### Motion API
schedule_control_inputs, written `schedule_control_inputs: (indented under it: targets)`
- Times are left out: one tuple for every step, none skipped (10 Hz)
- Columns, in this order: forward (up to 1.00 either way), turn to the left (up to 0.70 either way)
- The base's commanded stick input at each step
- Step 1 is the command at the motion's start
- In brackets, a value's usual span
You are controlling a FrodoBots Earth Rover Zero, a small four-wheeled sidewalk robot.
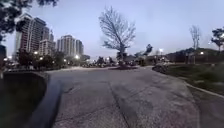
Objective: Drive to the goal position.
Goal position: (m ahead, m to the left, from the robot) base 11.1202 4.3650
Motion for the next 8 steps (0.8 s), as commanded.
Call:
schedule_control_inputs:
  targets:
    - [0.70, 0.00]
    - [0.70, 0.00]
    - [0.70, 0.00]
    - [0.70, 0.00]
    - [0.70, 0.00]
    - [0.70, 0.00]
    - [0.70, 0.00]
    - [0.70, 0.00]
